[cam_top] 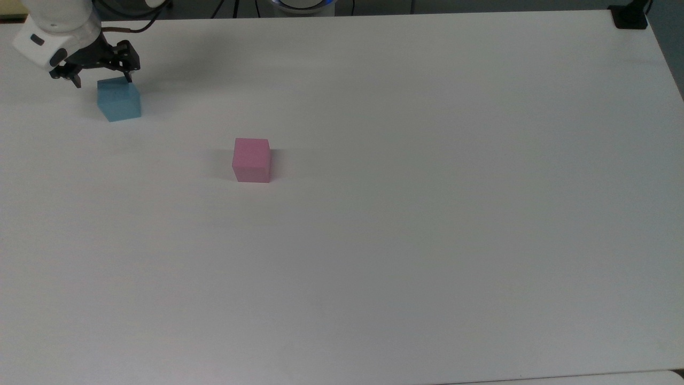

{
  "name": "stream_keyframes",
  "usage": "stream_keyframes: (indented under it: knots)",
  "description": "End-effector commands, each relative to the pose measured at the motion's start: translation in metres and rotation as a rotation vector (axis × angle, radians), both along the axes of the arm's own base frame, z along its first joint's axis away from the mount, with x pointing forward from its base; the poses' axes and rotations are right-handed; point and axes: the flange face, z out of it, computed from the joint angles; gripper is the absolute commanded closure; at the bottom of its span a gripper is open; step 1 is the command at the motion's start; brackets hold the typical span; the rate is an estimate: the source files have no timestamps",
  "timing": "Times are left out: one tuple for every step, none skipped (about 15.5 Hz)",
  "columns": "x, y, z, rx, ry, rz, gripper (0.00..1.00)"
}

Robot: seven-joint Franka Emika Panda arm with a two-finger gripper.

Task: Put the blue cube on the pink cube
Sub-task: 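Close the gripper on the light-blue cube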

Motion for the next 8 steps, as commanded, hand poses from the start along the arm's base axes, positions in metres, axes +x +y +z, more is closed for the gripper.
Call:
stream_keyframes:
  knots:
    - [-0.001, -0.001, -0.018, -0.013, 0.023, 0.040, 0.00]
    - [0.001, -0.001, -0.020, -0.018, 0.017, 0.036, 0.05]
    - [0.003, 0.000, -0.021, -0.018, 0.012, 0.028, 0.15]
    - [0.005, 0.005, -0.021, -0.015, 0.008, 0.021, 0.25]
    - [0.008, 0.011, -0.022, -0.015, 0.006, 0.011, 0.35]
    - [0.011, 0.015, -0.022, -0.014, 0.001, -0.002, 0.45]
    - [0.015, 0.022, -0.022, -0.015, -0.002, -0.007, 0.53]
    - [0.017, 0.027, -0.021, -0.011, -0.004, -0.001, 0.60]
